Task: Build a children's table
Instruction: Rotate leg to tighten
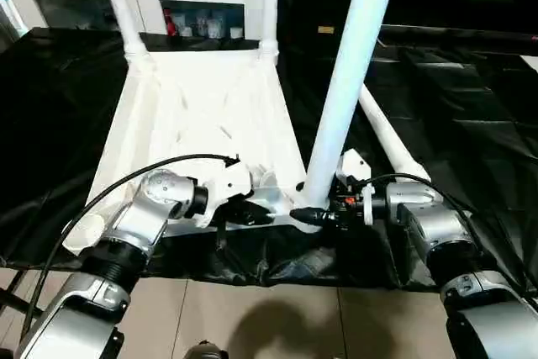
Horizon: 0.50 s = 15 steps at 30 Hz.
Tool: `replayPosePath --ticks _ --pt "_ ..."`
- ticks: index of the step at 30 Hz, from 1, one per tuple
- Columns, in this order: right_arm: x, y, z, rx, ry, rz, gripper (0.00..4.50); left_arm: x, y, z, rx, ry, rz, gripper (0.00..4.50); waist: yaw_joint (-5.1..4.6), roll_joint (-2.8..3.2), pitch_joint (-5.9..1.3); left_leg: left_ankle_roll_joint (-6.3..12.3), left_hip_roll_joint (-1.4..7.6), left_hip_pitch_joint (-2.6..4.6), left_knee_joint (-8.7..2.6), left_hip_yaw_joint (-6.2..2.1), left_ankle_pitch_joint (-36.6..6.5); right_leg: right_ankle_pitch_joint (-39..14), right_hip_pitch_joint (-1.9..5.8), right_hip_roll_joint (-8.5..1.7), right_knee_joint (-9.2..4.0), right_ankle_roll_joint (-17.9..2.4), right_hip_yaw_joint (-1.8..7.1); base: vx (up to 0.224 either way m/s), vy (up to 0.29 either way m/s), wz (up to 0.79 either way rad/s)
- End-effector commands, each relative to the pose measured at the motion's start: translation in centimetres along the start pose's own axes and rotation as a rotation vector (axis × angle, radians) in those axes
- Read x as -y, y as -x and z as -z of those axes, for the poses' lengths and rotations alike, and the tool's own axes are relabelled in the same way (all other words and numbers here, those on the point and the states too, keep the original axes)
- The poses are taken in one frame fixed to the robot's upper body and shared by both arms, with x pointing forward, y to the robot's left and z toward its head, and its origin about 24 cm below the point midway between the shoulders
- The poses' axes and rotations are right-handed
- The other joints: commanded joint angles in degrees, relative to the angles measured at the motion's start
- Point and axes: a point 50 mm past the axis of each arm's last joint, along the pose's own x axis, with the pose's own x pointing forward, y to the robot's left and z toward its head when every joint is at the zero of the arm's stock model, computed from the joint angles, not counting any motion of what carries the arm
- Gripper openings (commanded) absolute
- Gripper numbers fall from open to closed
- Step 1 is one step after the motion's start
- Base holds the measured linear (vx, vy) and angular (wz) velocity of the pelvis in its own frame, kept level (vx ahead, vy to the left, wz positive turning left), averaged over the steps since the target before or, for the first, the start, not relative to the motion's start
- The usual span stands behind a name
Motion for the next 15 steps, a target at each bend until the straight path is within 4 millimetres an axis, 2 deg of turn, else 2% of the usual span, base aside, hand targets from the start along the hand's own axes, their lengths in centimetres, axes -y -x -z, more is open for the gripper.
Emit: replayPosePath --ticks 1,4,5,6,7,8,10,11,14,15 --pt "-0.7 -1.7 -0.1 -0.004 0.012 -0.038 2.76 -0.4 -1.0 -1.4 0.037 -0.033 -0.039 0.0 -0.05 -0.07 -3.92 1.92 2.73 0.88 -3.61 -1.09 -15.35 -15.76 2.53 -3.66 -3.87 -12.37 2.55 0.0 0.0 0.0" --pt "0.0 -2.2 0.2 -0.005 -0.04 0.094 2.74 -1.1 -1.3 -1.4 0.03 -0.006 -0.134 0.0 -0.28 -0.23 -3.75 0.87 2.59 1.06 -3.76 -1.16 -17.1 -19.17 2.37 -3.74 -4.27 -11.35 2.58 0.0 0.0 0.0" --pt "0.5 -2.5 0.2 0.004 -0.074 0.18 2.73 -1.5 -1.6 -1.6 0.034 0.018 -0.201 0.0 -0.51 -0.32 -3.7 0.49 2.58 0.98 -3.86 -1.29 -17.3 -20.4 2.45 -3.78 -4.33 -10.95 2.58 0.0 0.0 0.0" --pt "0.7 -2.7 0.3 0.01 -0.087 0.234 2.73 -1.8 -1.8 -1.7 0.04 0.039 -0.24 0.0 -1.03 -0.32 -3.51 -0.24 2.42 1.16 -3.94 -1.38 -18.4 -22.56 2.14 -3.75 -4.64 -10.6 2.56 0.0 0.0 0.0" --pt "1.0 -2.9 0.3 0.015 -0.105 0.296 2.73 -2.0 -2.0 -1.8 0.04 0.065 -0.282 0.0 -1.27 -0.35 -3.58 -0.79 2.4 1.26 -3.89 -1.52 -19.02 -24.15 2.18 -3.98 -4.76 -10.25 2.51 0.0 0.0 0.0" --pt "1.4 -3.2 0.5 0.016 -0.137 0.373 2.72 -2.3 -2.4 -2.0 0.036 0.091 -0.334 0.0 -1.46 -0.44 -3.61 -0.89 2.36 1.04 -3.96 -1.6 -18.56 -24.19 2.39 -3.93 -4.77 -9.91 2.52 0.0 0.0 0.0" --pt "1.7 -3.8 0.5 0.022 -0.18 0.467 2.72 -2.5 -3.2 -2.3 0.027 0.124 -0.391 0.0 -1.94 -0.59 -3.67 -0.69 2.37 0.94 -3.96 -1.59 -18.42 -23.73 2.32 -3.87 -4.81 -9.54 2.53 0.0 0.0 0.0" --pt "1.8 -4.4 0.6 0.026 -0.212 0.532 2.72 -2.5 -4.0 -2.7 0.027 0.138 -0.42 0.0 -2.05 -0.58 -3.69 -0.35 2.24 1.17 -3.85 -1.54 -18.56 -23.59 2.15 -3.77 -4.99 -9.59 2.49 0.0 0.0 0.0" --pt "1.7 -5.8 0.4 0.026 -0.23 0.633 2.72 -2.4 -5.5 -3.6 0.021 0.156 -0.477 0.0 -2.23 -0.5 -3.79 0.33 2.1 0.96 -3.67 -1.41 -17.31 -21.85 2.29 -3.72 -4.97 -9.67 2.51 0.0 0.0 0.0" --pt "1.5 -6.3 0.2 0.035 -0.225 0.634 3.28 -2.4 -5.9 -3.9 0.024 0.156 -0.486 0.0 -2.21 -0.49 -3.82 0.58 2.12 0.91 -3.63 -1.33 -17.03 -20.9 2.23 -3.7 -4.93 -9.77 2.55 0.0 0.0 0.0"
